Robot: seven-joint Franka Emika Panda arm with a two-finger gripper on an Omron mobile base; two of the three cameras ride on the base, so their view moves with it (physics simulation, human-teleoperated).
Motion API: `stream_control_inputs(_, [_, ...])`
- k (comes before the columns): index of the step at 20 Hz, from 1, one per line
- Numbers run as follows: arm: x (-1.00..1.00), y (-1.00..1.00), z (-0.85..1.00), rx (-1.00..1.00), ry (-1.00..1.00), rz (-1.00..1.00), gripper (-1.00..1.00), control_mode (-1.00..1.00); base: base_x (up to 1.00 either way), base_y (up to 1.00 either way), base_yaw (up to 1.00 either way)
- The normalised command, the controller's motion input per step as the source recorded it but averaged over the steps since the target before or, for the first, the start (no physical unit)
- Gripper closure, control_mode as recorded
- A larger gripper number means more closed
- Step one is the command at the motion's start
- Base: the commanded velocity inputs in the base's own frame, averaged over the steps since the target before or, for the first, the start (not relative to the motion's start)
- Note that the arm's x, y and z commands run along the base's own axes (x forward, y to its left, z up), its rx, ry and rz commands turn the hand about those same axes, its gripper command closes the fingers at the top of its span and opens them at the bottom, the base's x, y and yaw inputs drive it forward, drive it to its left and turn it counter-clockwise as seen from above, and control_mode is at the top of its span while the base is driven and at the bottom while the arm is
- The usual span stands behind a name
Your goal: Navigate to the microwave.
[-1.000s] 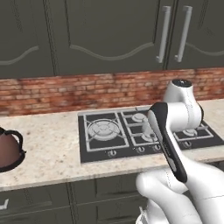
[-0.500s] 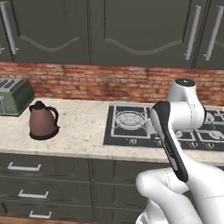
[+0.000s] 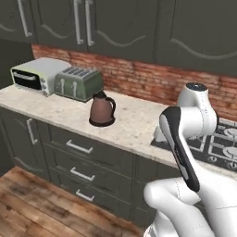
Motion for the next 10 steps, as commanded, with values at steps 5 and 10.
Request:
stream_control_inputs(5, [0.0,0.0,0.0,0.0,0.0,0.0,-1.0,1.0,0.0,0.32,0.53])
stream_control_inputs(10, [0.0,0.0,0.0,0.0,0.0,0.0,-1.0,1.0,0.02,0.46,0.45])
